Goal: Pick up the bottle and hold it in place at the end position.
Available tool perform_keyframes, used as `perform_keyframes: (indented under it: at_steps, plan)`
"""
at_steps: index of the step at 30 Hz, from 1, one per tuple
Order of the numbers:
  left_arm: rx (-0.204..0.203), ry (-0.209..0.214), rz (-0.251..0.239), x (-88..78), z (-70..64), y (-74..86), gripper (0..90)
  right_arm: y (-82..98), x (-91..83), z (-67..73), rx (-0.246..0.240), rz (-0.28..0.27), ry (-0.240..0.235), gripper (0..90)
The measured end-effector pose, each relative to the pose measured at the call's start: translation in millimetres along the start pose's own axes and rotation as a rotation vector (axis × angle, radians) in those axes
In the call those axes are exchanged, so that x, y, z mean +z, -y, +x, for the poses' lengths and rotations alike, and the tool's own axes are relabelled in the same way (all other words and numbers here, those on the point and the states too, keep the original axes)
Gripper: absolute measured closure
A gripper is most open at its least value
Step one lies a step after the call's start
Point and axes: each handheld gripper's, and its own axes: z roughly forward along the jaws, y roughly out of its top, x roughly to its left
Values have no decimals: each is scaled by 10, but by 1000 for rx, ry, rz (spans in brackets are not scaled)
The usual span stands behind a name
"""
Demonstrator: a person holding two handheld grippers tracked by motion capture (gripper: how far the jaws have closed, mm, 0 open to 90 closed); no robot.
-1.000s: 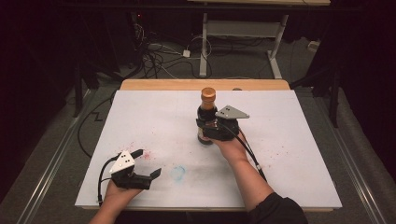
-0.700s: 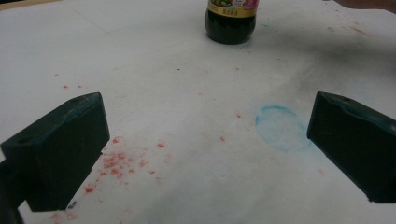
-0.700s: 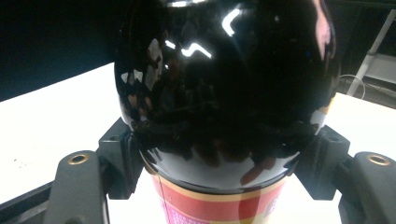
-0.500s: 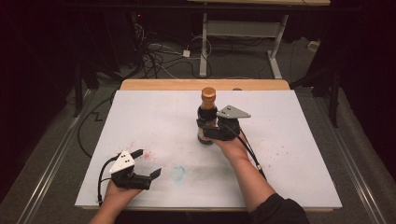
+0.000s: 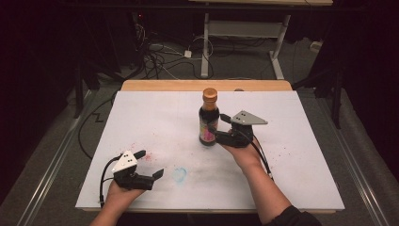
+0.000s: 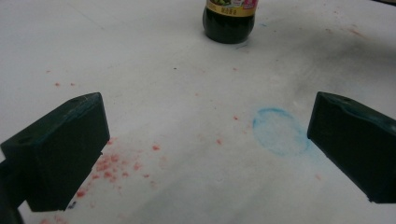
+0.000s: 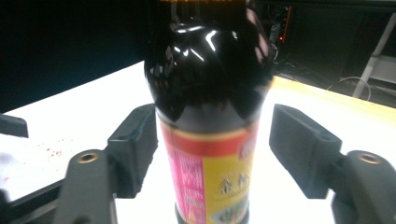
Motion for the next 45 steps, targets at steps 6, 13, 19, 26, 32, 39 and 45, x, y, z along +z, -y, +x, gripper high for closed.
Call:
perform_keyframes:
  at_steps: [6, 13, 19, 26, 32, 39, 45]
  plan:
    - [-5, 18, 8, 105, -23, -133, 0, 44, -230, -73, 17, 4, 44, 497]
    - [2, 45, -2, 264, -29, -271, 0, 97, -377, -145, 23, 10, 67, 656]
    - [2, 77, -4, 436, -15, -401, 0, 116, -431, -164, 19, 11, 46, 753]
    - [14, 94, -9, 597, -12, -530, 0, 92, -449, -157, 9, -8, 22, 861]
    - [14, 92, -9, 770, 32, -600, 0, 77, -431, -162, 0, -15, 14, 900]
    - [13, 104, -20, 968, 59, -685, 0, -13, -405, -150, -22, -30, -11, 900]
    - [-3, 117, -13, 1077, 80, -750, 0, -103, -383, -131, -30, -40, -18, 900]
